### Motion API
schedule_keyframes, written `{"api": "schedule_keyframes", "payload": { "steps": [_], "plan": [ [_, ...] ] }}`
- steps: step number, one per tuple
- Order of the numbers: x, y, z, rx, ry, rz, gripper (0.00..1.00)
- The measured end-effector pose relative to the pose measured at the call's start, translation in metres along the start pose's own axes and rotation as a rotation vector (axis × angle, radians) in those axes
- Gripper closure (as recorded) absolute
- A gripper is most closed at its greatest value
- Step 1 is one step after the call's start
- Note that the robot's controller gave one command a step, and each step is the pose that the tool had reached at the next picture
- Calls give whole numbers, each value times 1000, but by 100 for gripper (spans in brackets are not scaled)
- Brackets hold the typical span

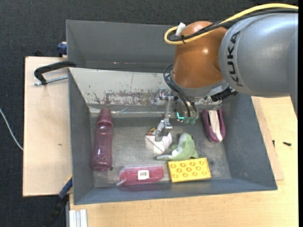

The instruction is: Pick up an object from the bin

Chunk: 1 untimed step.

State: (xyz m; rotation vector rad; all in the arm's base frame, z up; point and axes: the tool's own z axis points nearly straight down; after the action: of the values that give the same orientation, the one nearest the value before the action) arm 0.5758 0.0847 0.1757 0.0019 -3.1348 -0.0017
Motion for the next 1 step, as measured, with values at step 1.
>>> {"api": "schedule_keyframes", "payload": {
  "steps": [1],
  "plan": [
    [-2, 0, -4, -1, -8, 1, 0]
  ]
}}
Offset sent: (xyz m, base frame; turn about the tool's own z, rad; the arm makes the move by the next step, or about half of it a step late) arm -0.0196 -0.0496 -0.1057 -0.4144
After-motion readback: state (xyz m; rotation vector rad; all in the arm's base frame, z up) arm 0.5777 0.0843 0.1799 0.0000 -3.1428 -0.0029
